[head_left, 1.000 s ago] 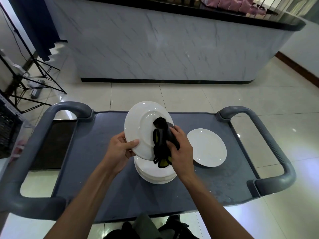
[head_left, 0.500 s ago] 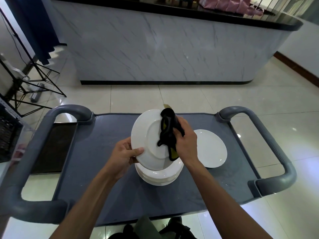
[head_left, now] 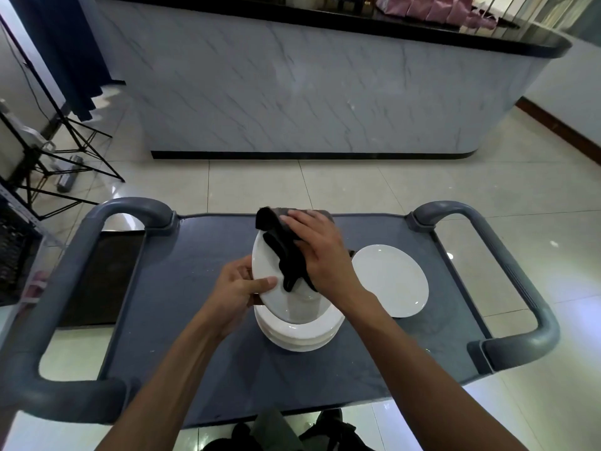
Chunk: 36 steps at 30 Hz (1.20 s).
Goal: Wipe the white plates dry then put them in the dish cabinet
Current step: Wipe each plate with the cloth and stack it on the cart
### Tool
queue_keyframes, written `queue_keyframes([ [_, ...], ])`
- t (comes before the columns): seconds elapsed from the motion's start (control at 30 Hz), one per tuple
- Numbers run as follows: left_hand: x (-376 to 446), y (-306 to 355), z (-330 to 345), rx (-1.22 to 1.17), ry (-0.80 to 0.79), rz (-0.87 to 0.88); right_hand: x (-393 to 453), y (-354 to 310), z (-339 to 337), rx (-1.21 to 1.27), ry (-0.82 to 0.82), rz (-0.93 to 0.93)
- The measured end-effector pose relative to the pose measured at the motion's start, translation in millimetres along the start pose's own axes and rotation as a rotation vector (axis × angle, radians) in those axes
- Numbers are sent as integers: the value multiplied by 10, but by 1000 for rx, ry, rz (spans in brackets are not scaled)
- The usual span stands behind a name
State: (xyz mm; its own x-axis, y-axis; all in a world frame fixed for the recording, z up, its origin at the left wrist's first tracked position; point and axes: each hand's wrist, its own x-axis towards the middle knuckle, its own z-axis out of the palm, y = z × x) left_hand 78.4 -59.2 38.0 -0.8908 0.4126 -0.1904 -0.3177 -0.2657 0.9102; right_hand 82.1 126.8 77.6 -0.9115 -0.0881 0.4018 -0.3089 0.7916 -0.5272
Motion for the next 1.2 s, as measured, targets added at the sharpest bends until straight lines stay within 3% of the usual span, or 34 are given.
queue_keyframes([
  [0.3, 3, 29, 14, 39, -10, -11, -159, -92, 22, -58, -113, -32],
  [0.5, 17, 45, -11, 17, -5, 6, 16, 6, 0, 5, 39, 10],
  [0.9, 5, 44, -46, -272, 102, 74, -31, 276, -70, 244, 108, 344],
  [1.2, 108, 29, -44, -340, 162, 106, -348, 91, 183, 317, 185, 509],
])
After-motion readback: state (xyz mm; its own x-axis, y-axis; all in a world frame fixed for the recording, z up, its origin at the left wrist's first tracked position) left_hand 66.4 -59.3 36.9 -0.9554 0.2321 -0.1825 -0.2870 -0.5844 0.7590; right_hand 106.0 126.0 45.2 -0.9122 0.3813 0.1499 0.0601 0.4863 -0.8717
